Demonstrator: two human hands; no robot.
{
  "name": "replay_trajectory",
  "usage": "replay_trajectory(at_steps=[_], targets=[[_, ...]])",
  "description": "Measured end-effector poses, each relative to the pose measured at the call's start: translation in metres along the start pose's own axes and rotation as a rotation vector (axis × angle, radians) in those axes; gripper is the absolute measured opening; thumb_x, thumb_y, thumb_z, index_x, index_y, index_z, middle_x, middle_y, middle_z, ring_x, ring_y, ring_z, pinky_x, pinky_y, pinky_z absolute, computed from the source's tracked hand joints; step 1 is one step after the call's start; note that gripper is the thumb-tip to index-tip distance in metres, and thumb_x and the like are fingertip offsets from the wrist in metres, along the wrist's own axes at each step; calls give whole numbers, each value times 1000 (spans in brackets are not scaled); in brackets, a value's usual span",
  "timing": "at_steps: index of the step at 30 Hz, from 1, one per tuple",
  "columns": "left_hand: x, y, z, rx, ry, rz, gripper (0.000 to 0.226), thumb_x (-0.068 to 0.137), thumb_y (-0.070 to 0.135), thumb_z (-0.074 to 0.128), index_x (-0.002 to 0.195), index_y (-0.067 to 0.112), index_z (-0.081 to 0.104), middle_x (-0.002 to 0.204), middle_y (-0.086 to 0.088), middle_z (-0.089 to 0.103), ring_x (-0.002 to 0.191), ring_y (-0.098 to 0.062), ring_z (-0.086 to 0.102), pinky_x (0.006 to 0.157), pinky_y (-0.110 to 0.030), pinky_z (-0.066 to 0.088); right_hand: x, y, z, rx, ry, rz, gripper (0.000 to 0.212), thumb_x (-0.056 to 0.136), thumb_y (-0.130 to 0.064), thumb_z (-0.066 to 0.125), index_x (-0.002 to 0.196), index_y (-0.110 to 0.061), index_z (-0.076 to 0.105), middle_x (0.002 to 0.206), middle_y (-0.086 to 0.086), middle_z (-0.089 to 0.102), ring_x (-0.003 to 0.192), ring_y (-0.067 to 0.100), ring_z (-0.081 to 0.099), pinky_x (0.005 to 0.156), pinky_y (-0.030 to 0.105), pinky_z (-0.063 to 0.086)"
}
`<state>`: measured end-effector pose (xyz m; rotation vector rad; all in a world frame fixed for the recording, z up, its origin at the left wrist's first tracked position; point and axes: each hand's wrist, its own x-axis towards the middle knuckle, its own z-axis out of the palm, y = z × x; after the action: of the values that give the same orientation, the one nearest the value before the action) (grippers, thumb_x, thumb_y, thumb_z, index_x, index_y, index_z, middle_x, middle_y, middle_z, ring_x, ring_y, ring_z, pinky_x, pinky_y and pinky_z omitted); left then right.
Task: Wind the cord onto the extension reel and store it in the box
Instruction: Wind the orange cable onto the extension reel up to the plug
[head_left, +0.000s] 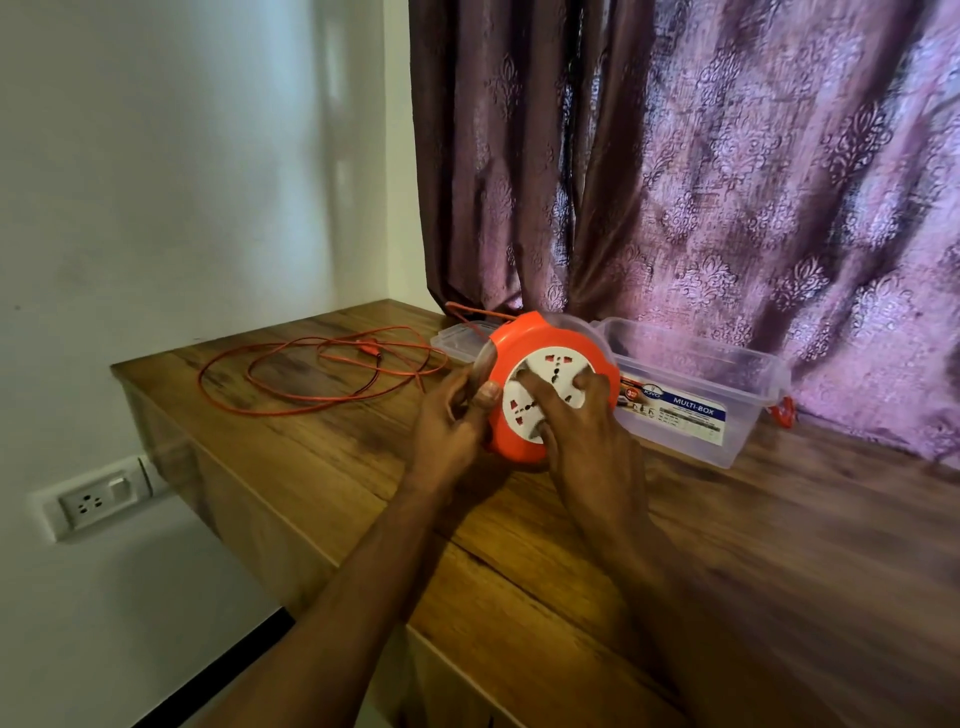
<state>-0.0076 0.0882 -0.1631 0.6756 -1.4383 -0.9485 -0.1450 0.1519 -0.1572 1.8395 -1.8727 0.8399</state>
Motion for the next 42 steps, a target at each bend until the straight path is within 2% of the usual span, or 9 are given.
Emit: replay_trajectory(at_steps=[5, 10, 15, 17, 20, 26, 32, 37, 42], targets=[[-1, 0, 0, 26, -37, 37, 26, 97, 22, 56, 122, 16, 62, 114, -6, 71, 97, -16, 68, 66, -16, 52, 2, 2, 0, -4, 77, 92, 60, 91, -57, 47, 145, -42, 25, 125, 5, 52, 93, 30, 63, 66, 38, 52], [-2, -1, 3, 2, -40, 73, 21, 97, 17, 58, 118, 17, 63, 112, -7, 71, 103, -18, 68, 71, -19, 53, 3, -2, 4, 127, 137, 264, 56, 87, -65, 46, 134, -35, 36, 100, 5, 71, 87, 34, 67, 66, 39, 52], [1, 1, -2, -30, 49, 22, 18, 97, 22, 58, 100, 40, 62, 104, 4, 72, 85, -1, 67, 66, -20, 53, 3, -2, 0, 89, 279, 46, 40, 92, -27, 53, 131, -20, 45, 120, 12, 55, 90, 33, 62, 57, 38, 51], [2, 0, -4, -33, 77, 15, 14, 96, 30, 58, 101, 43, 62, 108, 1, 72, 89, -6, 68, 71, -28, 57, 2, 0, 2, 34, 239, -43, 53, 85, -12, 62, 132, -24, 43, 127, 15, 49, 98, 34, 60, 54, 39, 54], [1, -1, -3, -46, 65, 5, 19, 97, 30, 58, 105, 48, 59, 112, 4, 70, 91, -8, 65, 67, -22, 54, 1, -4, 4, -8, 80, -124, 68, 77, -1, 64, 133, -32, 40, 143, 17, 35, 114, 40, 53, 61, 45, 57], [1, 1, -4, -38, 38, 3, 19, 96, 26, 58, 104, 43, 62, 105, 14, 70, 100, -3, 68, 80, -32, 59, 2, -6, -1, -14, -43, -146, 63, 85, -6, 58, 137, -38, 40, 157, 12, 15, 131, 40, 38, 78, 48, 54], [1, -3, -3, 19, 0, 6, 18, 95, 30, 60, 111, 24, 64, 110, -4, 73, 102, -18, 70, 77, -32, 56, 2, 0, 4, -92, -55, -90, 63, 90, -19, 60, 138, -46, 30, 155, 11, 17, 125, 39, 46, 78, 46, 56], [-1, -1, -2, 36, -32, -5, 13, 91, 38, 60, 103, 41, 62, 109, 8, 71, 105, -12, 67, 78, -36, 58, 2, 1, 3, -4, 5, 50, 62, 93, -37, 53, 141, -51, 18, 134, 9, 35, 96, 33, 62, 68, 45, 58], [-1, 0, -1, 48, -49, 5, 16, 92, 35, 61, 101, 48, 60, 107, 16, 68, 109, -8, 64, 89, -48, 56, 2, -1, 3, 51, 6, 166, 61, 88, -52, 55, 143, -48, 27, 128, 7, 48, 100, 32, 60, 75, 42, 54]])
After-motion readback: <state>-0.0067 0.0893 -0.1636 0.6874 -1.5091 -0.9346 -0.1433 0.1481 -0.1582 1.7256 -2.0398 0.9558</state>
